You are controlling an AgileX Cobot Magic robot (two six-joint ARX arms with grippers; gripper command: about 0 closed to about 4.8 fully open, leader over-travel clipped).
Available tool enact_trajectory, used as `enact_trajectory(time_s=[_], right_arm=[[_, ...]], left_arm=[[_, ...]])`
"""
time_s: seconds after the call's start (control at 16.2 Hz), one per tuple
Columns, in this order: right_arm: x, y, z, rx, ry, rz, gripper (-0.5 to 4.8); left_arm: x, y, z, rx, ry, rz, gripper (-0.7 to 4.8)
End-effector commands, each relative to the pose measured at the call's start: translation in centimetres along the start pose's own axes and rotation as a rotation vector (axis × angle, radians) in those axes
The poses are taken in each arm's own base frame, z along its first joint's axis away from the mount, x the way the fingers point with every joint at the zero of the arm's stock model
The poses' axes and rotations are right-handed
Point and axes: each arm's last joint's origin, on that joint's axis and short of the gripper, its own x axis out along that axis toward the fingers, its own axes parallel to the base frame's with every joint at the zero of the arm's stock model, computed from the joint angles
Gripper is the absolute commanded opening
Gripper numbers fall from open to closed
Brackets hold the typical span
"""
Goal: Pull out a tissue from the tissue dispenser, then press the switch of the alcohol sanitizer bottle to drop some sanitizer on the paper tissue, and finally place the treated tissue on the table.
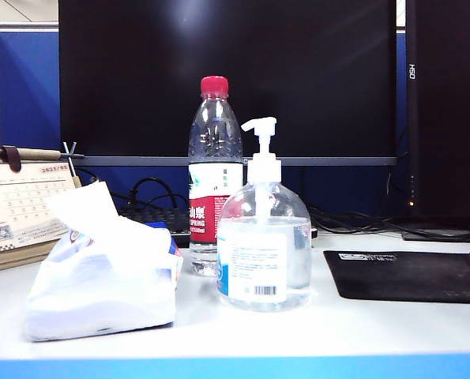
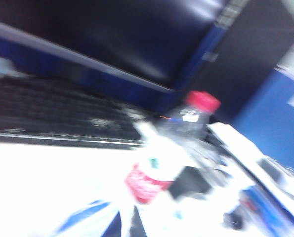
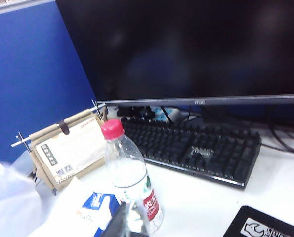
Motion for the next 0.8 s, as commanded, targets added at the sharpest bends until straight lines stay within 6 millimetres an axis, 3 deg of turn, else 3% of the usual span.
enact_trajectory(time_s=[0.06, 0.49, 0.8], right_arm=[[-0.2, 0.0, -0.4, 0.013, 0.046, -0.008, -0.05], [-0.3, 0.0, -0.6, 0.011, 0.066, -0.013, -0.05], [-0.3, 0.0, -0.8, -0.001, 0.08, -0.016, -0.05]], left_arm=[[0.2, 1.3, -2.0, -0.002, 0.052, 0.147, -0.06], [0.0, 2.0, -5.6, 0.032, 0.22, 0.337, -0.06], [-0.2, 2.1, -5.8, 0.027, 0.217, 0.391, 0.11]])
